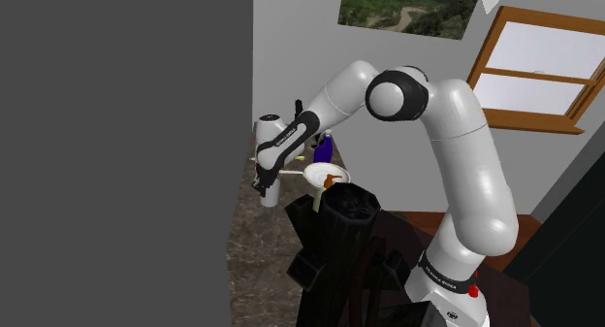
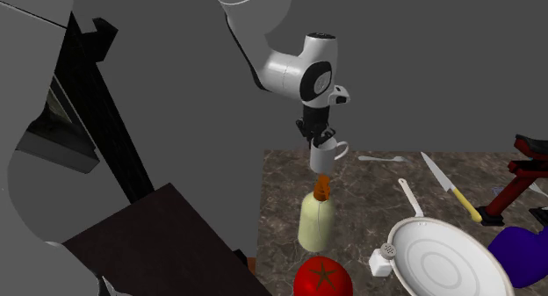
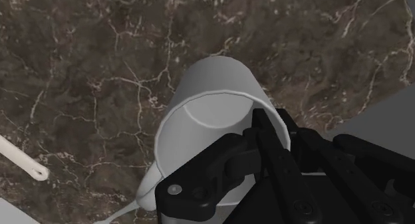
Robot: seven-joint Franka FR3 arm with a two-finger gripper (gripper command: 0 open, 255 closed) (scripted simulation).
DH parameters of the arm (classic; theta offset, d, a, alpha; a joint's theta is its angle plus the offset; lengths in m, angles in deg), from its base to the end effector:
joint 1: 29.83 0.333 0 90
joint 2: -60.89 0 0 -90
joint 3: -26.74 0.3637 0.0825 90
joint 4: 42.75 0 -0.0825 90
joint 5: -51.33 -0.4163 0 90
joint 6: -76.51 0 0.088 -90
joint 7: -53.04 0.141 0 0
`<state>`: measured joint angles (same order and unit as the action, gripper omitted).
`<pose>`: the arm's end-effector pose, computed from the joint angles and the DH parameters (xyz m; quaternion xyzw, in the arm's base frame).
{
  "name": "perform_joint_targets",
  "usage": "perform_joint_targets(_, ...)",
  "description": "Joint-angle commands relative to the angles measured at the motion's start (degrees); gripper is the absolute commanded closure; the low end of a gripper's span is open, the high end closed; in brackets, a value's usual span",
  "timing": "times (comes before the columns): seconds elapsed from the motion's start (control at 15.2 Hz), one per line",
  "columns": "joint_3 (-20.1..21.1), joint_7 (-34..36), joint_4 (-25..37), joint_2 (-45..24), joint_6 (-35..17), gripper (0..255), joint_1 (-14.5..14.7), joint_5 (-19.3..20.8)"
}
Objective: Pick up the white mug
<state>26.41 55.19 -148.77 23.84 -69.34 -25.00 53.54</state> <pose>0.6937 0.0545 0.1538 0.9989 0.0368 0.0249 0.0115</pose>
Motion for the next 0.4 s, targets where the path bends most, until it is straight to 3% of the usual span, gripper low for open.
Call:
perform_joint_targets(0.0,0.01,0.01,-0.58,1.47,0.90,255,0.02,-0.01)
perform_joint_targets(0.33,0.04,-0.06,-0.85,3.34,2.51,255,0.01,-0.05)
